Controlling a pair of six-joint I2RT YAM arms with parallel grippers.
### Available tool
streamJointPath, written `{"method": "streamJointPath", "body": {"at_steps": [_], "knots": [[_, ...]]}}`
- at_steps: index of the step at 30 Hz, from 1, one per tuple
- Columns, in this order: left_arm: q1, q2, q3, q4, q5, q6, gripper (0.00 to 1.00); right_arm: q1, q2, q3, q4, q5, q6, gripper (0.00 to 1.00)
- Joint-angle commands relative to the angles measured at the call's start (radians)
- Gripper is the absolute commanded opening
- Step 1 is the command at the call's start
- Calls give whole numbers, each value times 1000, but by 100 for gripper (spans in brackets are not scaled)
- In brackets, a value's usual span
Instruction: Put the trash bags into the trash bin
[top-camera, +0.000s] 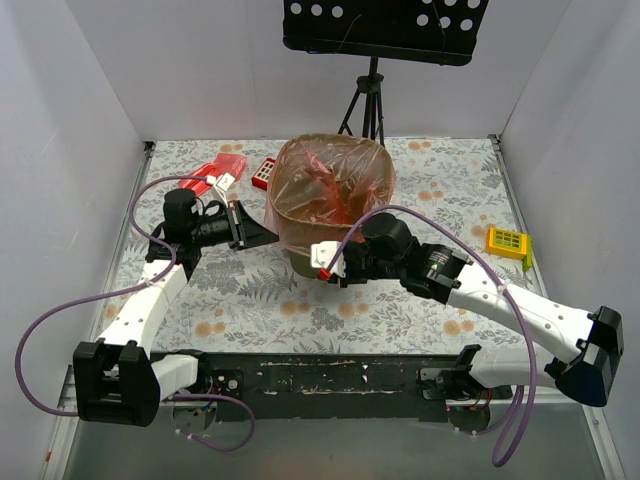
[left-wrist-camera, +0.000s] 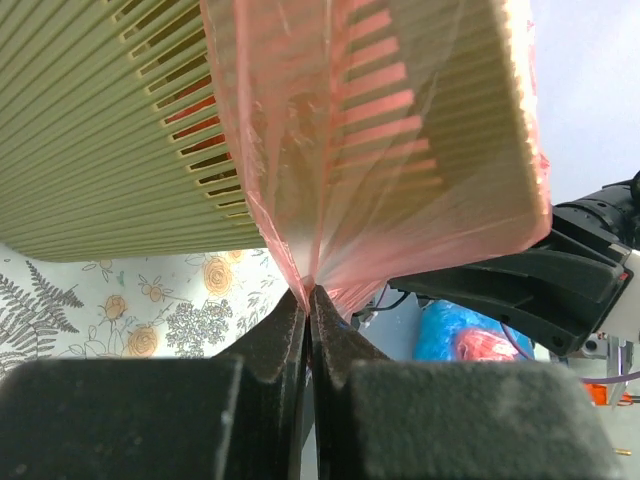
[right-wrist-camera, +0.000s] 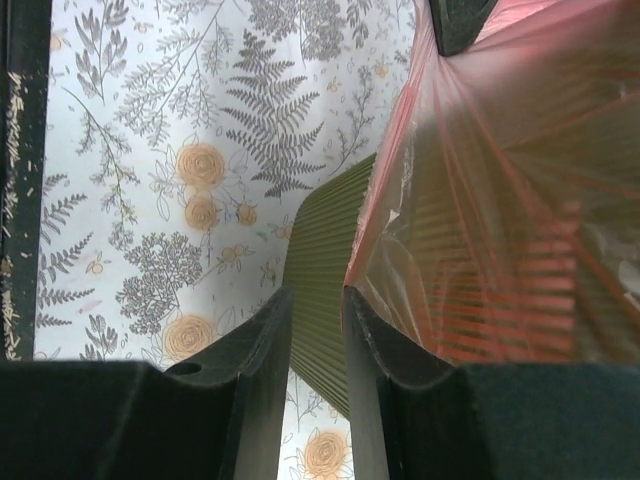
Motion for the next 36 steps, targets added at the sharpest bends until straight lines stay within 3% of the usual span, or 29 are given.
{"method": "streamJointPath", "body": {"at_steps": [1, 14, 20, 26, 30, 33, 36], "knots": [[5, -7, -15, 103, 9, -10, 0, 7, -37, -32, 67, 26, -20, 34], [0, 118, -75, 243, -7, -33, 0, -36, -147, -227, 59, 82, 11, 36], [-1, 146, -72, 242, -14, -17, 0, -58, -187, -218, -17, 78, 6, 41], [-1, 178, -39, 134, -51, 78, 0, -189, -307, -72, -295, -28, 35, 42], [-1, 188, -14, 146, -47, 94, 2, -279, -292, 133, -349, -39, 78, 44], [4, 171, 21, 76, -37, 169, 26, -285, -143, 348, -344, -45, 117, 45], [36, 139, 41, -40, -53, 246, 37, -283, 54, 595, -346, -98, 124, 45]]}}
